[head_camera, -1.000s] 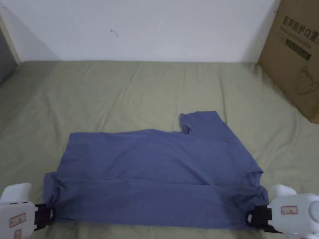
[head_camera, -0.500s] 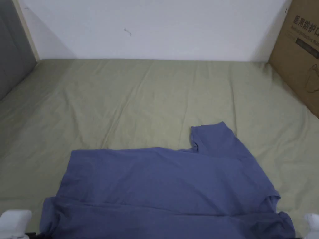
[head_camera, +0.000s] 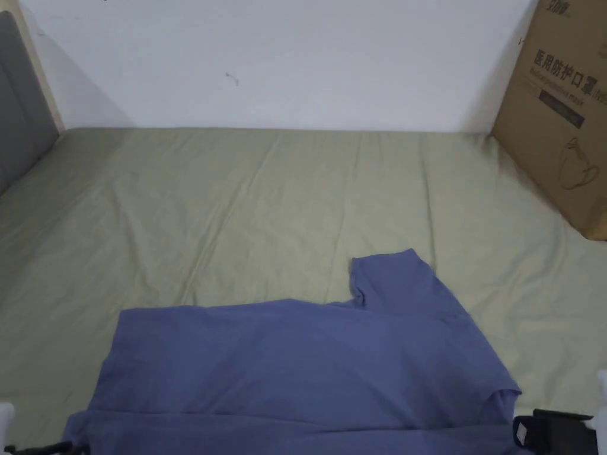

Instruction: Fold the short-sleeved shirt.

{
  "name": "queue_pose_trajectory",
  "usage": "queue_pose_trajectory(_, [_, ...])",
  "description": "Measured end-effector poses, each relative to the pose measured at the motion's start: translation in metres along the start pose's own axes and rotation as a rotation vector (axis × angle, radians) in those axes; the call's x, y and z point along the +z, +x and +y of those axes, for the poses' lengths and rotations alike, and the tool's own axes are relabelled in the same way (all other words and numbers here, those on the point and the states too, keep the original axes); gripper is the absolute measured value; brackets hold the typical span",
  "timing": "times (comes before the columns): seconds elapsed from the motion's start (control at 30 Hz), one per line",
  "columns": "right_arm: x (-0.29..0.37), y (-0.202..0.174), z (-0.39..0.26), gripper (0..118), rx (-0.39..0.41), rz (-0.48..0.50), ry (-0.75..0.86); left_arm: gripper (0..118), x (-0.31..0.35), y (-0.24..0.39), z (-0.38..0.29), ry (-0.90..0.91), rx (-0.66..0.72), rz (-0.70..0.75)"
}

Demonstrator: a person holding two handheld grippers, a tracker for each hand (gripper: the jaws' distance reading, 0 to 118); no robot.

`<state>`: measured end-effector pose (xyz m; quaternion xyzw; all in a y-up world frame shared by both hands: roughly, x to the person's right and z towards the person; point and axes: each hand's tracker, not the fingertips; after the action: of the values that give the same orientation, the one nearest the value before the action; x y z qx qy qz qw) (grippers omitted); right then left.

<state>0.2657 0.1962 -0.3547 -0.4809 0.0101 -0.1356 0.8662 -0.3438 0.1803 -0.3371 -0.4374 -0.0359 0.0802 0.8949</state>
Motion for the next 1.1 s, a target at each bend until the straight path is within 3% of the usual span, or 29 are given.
queue_pose_trajectory(0.03, [-0.004, -0.004, 0.004, 31, -0.033, -0.004, 0.016, 17, -0.002, 0.01, 0.005, 0.012, 0.002, -0.003])
queue_pose_trajectory(0.07, [-0.013, -0.006, 0.006, 3, -0.081, -0.021, 0.001, 1, -0.01, 0.016, 0.008, 0.015, 0.002, 0.007])
queue_pose_trajectory(0.17, [-0.039, -0.007, 0.006, 1, -0.144, 0.063, -0.039, 0, -0.031, 0.032, 0.016, 0.005, -0.006, -0.008])
queue_pose_trajectory(0.3, [-0.074, -0.009, 0.028, 1, -0.089, 0.038, -0.058, 0, -0.062, 0.038, 0.028, -0.019, -0.002, -0.018])
queue_pose_trajectory(0.33, [-0.082, -0.011, 0.044, 10, -0.052, 0.03, -0.057, 0, -0.068, 0.039, 0.032, -0.013, 0.006, -0.022])
queue_pose_trajectory(0.37, [-0.093, -0.01, 0.063, 33, -0.004, 0.012, -0.055, 0, -0.074, 0.04, 0.037, -0.019, 0.007, -0.026])
queue_pose_trajectory(0.43, [-0.117, -0.012, 0.101, 96, 0.065, -0.013, -0.033, 0, -0.086, 0.039, 0.046, -0.02, 0.01, -0.018])
queue_pose_trajectory(0.6, [-0.201, -0.007, 0.195, 98, 0.082, -0.106, -0.062, 0, -0.106, 0.038, 0.064, -0.025, 0.012, -0.011])
queue_pose_trajectory(0.7, [-0.236, -0.014, 0.213, 98, 0.069, -0.117, -0.106, 0, -0.116, 0.037, 0.068, -0.043, 0.008, 0.008])
queue_pose_trajectory(0.8, [-0.279, -0.006, 0.214, 97, 0.116, -0.167, -0.212, 0, -0.125, 0.036, 0.072, -0.06, 0.005, 0.02])
queue_pose_trajectory(0.9, [-0.269, -0.014, 0.212, 95, 0.08, -0.173, -0.17, 0, -0.13, 0.035, 0.075, -0.077, 0.002, 0.029])
queue_pose_trajectory(0.93, [-0.262, -0.017, 0.212, 84, 0.09, -0.177, -0.154, 0, -0.133, 0.035, 0.078, -0.091, 0.004, 0.033])
queue_pose_trajectory(0.97, [-0.257, -0.02, 0.211, 66, 0.117, -0.178, -0.13, 1, -0.134, 0.036, 0.078, -0.096, 0.014, 0.059])
queue_pose_trajectory(1.0, [-0.256, -0.021, 0.21, 43, 0.13, -0.167, -0.132, 12, -0.135, 0.035, 0.081, -0.089, 0.019, 0.063])
queue_pose_trajectory(1.03, [-0.248, -0.027, 0.205, 16, 0.118, -0.146, -0.137, 40, -0.138, 0.032, 0.085, -0.089, 0.021, 0.071])
queue_pose_trajectory(1.1, [-0.247, -0.028, 0.205, 4, 0.045, -0.107, -0.155, 83, -0.144, 0.027, 0.096, -0.097, 0.052, 0.085])
